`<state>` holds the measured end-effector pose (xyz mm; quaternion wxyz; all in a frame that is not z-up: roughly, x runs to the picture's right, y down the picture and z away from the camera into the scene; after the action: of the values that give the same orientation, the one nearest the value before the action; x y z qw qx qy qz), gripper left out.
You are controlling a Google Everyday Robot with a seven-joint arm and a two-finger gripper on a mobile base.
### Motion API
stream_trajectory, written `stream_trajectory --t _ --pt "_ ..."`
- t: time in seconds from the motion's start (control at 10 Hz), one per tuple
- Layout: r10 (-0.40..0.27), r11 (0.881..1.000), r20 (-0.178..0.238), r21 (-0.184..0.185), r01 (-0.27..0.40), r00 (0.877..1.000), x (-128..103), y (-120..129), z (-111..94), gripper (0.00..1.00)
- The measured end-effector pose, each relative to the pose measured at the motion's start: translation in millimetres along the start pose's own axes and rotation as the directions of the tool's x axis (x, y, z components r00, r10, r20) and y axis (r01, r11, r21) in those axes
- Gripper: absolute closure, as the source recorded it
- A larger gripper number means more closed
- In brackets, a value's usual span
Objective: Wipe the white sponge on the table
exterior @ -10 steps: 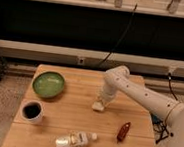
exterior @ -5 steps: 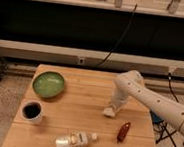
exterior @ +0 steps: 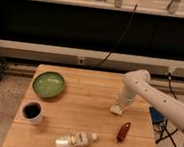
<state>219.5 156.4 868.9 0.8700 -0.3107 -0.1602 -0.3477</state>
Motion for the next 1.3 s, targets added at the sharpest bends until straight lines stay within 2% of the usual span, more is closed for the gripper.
stream_trajectory --t 0.3,0.5,0.6,0.9,1.3 --pt "0.001 1.0 -0.005 -0.003 -0.001 1.0 12 -25 5 0.98" --pt "-0.01 1.0 -0.004 0.015 0.01 1.0 10 -49 6 0.98" --pt "-0.023 0.999 0.001 0.034 0.023 1.0 5 -67 6 0.98" --pt "-0.056 0.996 0.015 0.067 0.055 0.998 -7 -91 4 0.98" --pt "-0.136 0.988 0.041 0.081 0.133 0.99 -39 -111 9 0.98"
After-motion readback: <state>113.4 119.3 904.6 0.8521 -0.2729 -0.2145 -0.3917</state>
